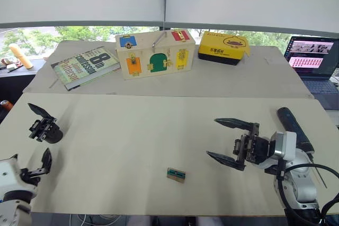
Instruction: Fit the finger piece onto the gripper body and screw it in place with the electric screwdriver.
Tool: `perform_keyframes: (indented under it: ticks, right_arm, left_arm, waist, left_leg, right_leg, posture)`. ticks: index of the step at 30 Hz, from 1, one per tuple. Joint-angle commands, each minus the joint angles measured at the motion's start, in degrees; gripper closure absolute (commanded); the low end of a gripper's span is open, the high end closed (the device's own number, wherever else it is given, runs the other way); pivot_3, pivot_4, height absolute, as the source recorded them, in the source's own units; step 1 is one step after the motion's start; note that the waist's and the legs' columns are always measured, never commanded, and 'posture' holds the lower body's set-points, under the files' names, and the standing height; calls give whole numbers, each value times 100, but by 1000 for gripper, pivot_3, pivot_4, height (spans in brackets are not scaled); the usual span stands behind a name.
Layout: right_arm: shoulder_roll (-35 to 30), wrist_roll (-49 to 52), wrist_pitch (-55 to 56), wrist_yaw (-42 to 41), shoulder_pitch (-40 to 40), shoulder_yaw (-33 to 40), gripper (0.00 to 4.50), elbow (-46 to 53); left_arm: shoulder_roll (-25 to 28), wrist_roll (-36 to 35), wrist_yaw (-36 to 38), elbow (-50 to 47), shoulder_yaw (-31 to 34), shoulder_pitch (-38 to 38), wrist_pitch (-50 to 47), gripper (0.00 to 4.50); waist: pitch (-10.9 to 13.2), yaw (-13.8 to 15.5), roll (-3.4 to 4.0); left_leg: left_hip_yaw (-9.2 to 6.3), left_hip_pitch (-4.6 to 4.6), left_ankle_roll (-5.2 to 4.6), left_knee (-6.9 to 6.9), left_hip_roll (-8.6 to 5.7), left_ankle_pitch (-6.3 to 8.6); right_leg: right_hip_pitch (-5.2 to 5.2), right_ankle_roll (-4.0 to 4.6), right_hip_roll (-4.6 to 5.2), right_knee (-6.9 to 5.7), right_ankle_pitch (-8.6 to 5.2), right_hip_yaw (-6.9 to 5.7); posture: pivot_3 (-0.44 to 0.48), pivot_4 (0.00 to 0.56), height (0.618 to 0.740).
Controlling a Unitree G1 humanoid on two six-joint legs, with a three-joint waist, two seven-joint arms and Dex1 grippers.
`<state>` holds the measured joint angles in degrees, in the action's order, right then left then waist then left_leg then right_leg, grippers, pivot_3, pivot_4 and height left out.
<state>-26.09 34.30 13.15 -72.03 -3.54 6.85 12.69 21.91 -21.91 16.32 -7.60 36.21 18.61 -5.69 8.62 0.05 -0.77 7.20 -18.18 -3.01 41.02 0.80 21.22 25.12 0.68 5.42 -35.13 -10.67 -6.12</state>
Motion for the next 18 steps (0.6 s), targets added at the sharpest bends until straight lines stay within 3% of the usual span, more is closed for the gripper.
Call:
perform_keyframes:
  ticks: [1,18]
  right_arm:
    - [-10,-14,81,141,-177,-17,72,125]
    - [-175,-135,-112,726,-161,-153,72,580]
  left_arm:
    - [233,245,15,354,-186,-296,-8,0]
    - [854,542,551,2289,-617,-1761,445,0]
  waist:
    - [0,-12,0]
    - [0,7,3]
  left_leg:
    - [-1,1,5,-4,1,-2]
    - [-1,10,36,-6,3,-16]
  right_leg:
    - [1,2,-5,0,-1,-1]
    - [2,12,-6,-27,-4,-2]
  posture:
    - [0,150,740]
    - [0,150,740]
